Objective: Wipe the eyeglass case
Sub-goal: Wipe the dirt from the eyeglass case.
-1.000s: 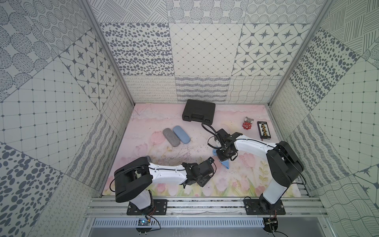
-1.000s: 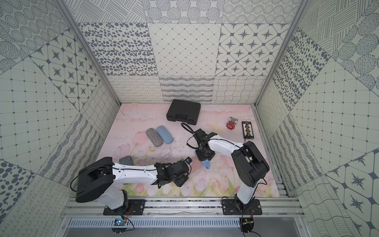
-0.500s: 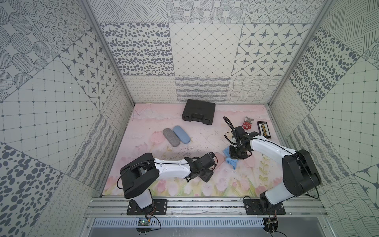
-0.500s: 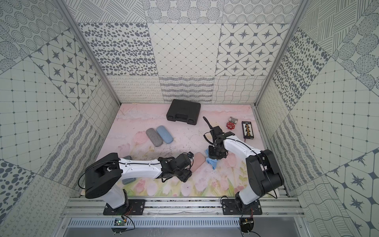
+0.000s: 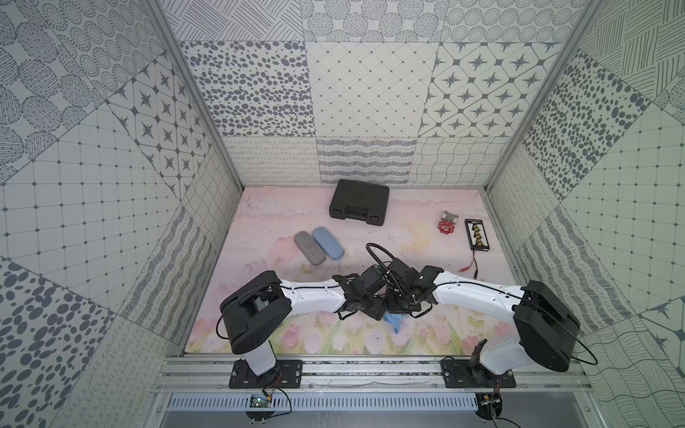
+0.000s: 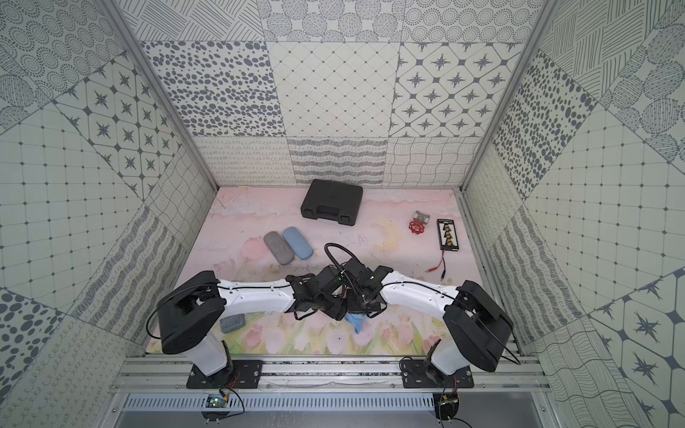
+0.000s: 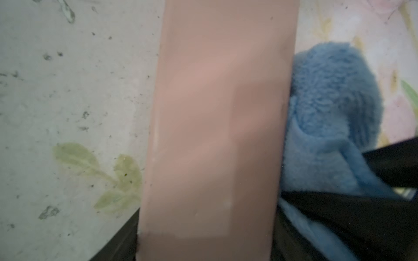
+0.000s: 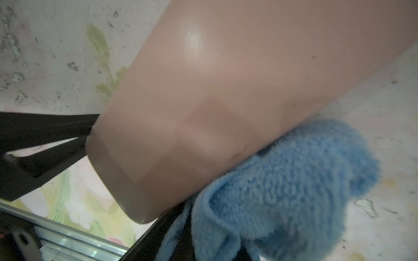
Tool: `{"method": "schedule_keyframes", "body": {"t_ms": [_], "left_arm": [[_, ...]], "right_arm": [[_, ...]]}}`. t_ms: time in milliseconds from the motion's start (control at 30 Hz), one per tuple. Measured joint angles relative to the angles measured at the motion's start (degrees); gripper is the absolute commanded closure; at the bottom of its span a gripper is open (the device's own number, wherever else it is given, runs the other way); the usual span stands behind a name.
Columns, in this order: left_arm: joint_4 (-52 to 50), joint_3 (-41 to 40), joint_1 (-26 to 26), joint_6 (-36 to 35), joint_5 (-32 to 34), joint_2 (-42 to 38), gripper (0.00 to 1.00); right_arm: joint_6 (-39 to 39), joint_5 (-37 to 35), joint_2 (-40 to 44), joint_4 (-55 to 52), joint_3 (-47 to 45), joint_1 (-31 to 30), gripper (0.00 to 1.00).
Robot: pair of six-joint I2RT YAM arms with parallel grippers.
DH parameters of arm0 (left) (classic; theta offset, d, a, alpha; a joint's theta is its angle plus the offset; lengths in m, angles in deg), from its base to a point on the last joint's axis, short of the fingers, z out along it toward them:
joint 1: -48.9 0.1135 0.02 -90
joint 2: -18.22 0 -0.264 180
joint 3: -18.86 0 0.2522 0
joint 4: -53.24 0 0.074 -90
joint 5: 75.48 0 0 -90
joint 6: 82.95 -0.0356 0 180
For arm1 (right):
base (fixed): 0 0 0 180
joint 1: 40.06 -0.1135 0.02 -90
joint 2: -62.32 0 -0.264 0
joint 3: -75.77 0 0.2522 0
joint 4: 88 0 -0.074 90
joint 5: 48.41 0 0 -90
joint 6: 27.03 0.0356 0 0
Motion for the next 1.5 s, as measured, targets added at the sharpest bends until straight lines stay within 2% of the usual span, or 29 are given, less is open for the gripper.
{"method": "schedule_keyframes", "body": {"t_ms": [133,200,267,367,533,667,800,900,1000,1100,1300,1433,1500], "left_arm": [[0.17,-0.22,0.31,0.07,-0.81,-0.26,0.96],[1.05,-0.74,0.39,0.31,-1.03,-0.61,0.96],[1.81,-1.38,0.46,0.59,-1.42,-1.09,0.96],[3.02,-2.40,0.55,0.98,-4.35,-1.86,0.96],[7.26,-6.19,2.05,3.74,-15.30,-3.87,0.96],[11.82,-9.09,4.61,7.80,-24.09,-4.28,0.97],[18.12,-11.89,7.74,12.41,-32.00,-3.32,0.98],[22.21,-13.14,9.77,15.13,-37.05,-1.95,0.98],[24.92,-13.64,10.93,16.98,-40.79,-0.61,1.00],[26.69,-14.03,11.72,18.60,-43.98,0.59,1.00],[28.46,-14.73,13.14,20.79,-49.94,2.64,1.00],[28.81,-14.73,14.71,22.34,-51.78,3.28,1.00],[27.91,-14.78,15.54,22.32,-52.78,3.21,1.00]], "right_arm": [[-0.33,4.07,0.02,0.09,-0.22,4.44,1.00],[-1.68,6.45,0.13,0.52,-0.63,9.40,1.00],[-3.96,7.04,0.15,1.03,-0.63,16.81,1.00],[-8.07,3.72,-0.04,0.83,0.76,25.53,1.00],[-14.34,-4.96,-0.04,0.11,4.57,29.62,1.00],[-16.63,-8.94,1.16,-1.09,3.23,29.64,1.00],[-16.55,-8.28,2.89,-1.38,-0.70,29.51,1.00],[-14.84,-5.07,2.47,0.28,-3.39,28.06,1.00],[-12.33,-0.87,1.29,4.46,-4.87,24.00,1.00],[-9.07,3.61,1.40,11.93,-7.34,21.27,1.00],[-3.96,10.86,2.56,25.11,-13.31,19.74,1.00],[-3.78,16.13,2.78,28.20,-14.97,11.45,1.00],[-3.93,16.59,3.37,28.22,-15.91,8.31,1.00]]}}
